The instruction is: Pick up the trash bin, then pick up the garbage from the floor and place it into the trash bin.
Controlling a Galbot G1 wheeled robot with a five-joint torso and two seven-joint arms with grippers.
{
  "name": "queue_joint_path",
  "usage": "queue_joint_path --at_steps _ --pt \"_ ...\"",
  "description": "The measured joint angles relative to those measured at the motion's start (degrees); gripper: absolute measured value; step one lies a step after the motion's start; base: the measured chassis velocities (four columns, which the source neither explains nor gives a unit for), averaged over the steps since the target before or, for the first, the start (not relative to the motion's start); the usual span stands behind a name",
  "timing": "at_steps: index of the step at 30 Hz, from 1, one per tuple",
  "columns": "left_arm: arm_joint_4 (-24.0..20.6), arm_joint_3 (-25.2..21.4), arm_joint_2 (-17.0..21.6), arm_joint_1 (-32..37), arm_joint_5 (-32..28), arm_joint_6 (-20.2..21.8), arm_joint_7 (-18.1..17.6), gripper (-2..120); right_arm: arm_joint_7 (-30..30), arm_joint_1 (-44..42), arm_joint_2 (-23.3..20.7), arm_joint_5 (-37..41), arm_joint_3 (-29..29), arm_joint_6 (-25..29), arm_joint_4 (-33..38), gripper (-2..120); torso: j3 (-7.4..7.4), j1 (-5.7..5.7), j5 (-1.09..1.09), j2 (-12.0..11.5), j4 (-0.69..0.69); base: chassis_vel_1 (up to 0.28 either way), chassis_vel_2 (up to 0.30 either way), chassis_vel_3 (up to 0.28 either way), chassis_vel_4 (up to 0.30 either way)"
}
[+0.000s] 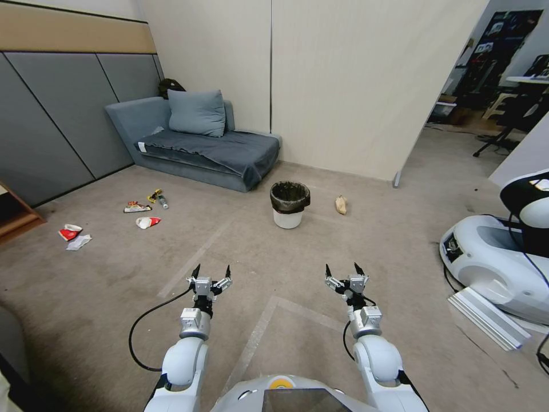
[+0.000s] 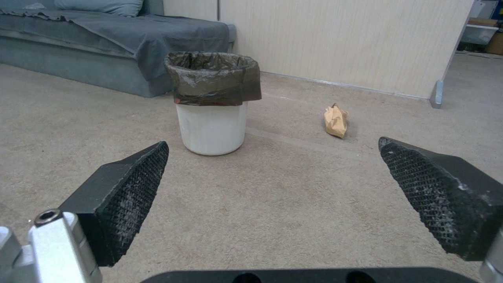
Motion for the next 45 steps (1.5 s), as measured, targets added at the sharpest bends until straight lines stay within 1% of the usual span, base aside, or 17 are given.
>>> queue_joint_path --at_steps 14,17,18,19,20,22,23,24,25,26,27,28,29,30,31,35,45 --pt "0.0 0.0 0.0 0.0 0.0 0.0 0.0 100 0.04 -0.14 0.05 -0.09 0.0 0.0 0.1 100 0.0 0.0 0.0 0.0 0.0 0.0 0.0 0.0 0.0" --pt "-0.67 0.16 0.0 0.4 0.25 0.38 -0.3 100 0.5 -1.42 0.48 -1.21 -0.05 0.12 1.86 100 0.0 0.0 0.01 0.0 0.01 0.0 0.0 0.0 0.0" --pt "-1.32 0.34 0.0 0.71 0.58 0.8 -0.57 100 0.76 -2.15 0.77 -1.85 -0.11 0.22 2.82 100 0.0 0.0 -0.01 0.0 0.0 0.0 0.0 0.0 0.0" --pt "-4.17 1.23 -0.03 2.22 2.01 2.72 -1.71 100 1.6 -4.51 1.68 -3.92 -0.28 0.64 5.96 100 0.0 0.0 0.0 0.0 -0.01 0.0 0.0 0.0 0.0" --pt "-4.17 1.23 -0.03 2.22 2.01 2.72 -1.71 100 1.6 -4.51 1.68 -3.92 -0.28 0.64 5.96 100 0.0 0.0 0.0 0.0 -0.01 0.0 0.0 0.0 0.0" --pt "-7.4 2.15 -0.08 3.85 3.7 4.87 -3.02 100 2.54 -7.07 2.62 -6.19 -0.45 1.14 9.38 100 0.0 0.0 -0.01 0.0 -0.01 0.0 0.0 0.0 0.0" --pt "-10.9 3.17 -0.16 5.68 5.54 7.28 -4.49 100 3.55 -9.79 3.66 -8.62 -0.74 1.66 13.06 100 0.0 0.0 0.0 0.0 0.0 0.0 0.0 0.0 0.0" --pt "-12.47 3.62 -0.18 6.49 6.33 8.34 -5.14 100 3.98 -11.02 4.11 -9.72 -0.81 1.89 14.69 100 0.0 0.0 0.0 0.0 0.0 0.0 0.0 0.0 0.0" --pt "-12.47 3.62 -0.18 6.49 6.33 8.34 -5.14 100 3.98 -11.02 4.11 -9.72 -0.81 1.89 14.69 100 0.0 0.0 0.0 0.0 0.0 0.0 0.0 0.0 0.0" --pt "-14.04 4.08 -0.2 7.32 7.16 9.39 -5.78 100 4.43 -12.23 4.59 -10.81 -0.89 2.09 16.33 100 0.0 0.0 0.0 0.0 0.0 0.0 0.0 0.0 0.0" --pt "-17.17 5.0 -0.26 8.93 8.79 11.54 -7.09 100 5.32 -14.68 5.48 -12.94 -1.11 2.54 19.57 100 0.0 0.0 0.0 0.0 0.0 0.0 0.0 0.0 0.0" --pt "-17.17 5.0 -0.26 8.93 8.79 11.54 -7.09 100 5.32 -14.68 5.48 -12.94 -1.11 2.54 19.57 100 0.0 0.0 0.0 0.0 0.0 0.0 0.0 0.0 0.0" --pt "-18.76 5.46 -0.29 9.76 9.62 12.6 -7.73 100 5.68 -15.66 5.87 -13.8 -1.19 2.73 20.9 100 0.0 0.0 -0.02 0.0 -0.02 0.0 0.0 0.0 0.0" --pt "-20.69 6.03 -0.3 10.76 10.63 13.88 -8.53 100 5.93 -16.3 6.11 -14.39 -1.23 2.87 21.81 100 -0.01 -0.01 -0.03 0.0 -0.01 0.0 0.0 0.0 0.0" --pt "-23.62 6.99 -0.35 12.3 12.14 15.83 -9.81 100 6.07 -16.7 6.16 -14.77 -1.27 2.92 22.25 100 0.0 0.0 0.02 0.0 0.01 0.0 0.0 0.0 0.0" --pt "-24.9 8.25 -0.62 13.28 12.91 16.81 -10.8 100 6.12 -16.76 6.16 -14.83 -1.29 2.97 22.36 100 -0.01 0.0 0.0 0.0 0.01 0.0 0.0 0.0 0.0" --pt "-24.63 8.45 -0.83 13.18 13.1 16.85 -10.92 100 6.43 -16.25 6.2 -12.21 -1.24 5.48 21.38 100 0.0 0.0 0.0 0.0 0.0 0.0 0.0 0.0 0.0"
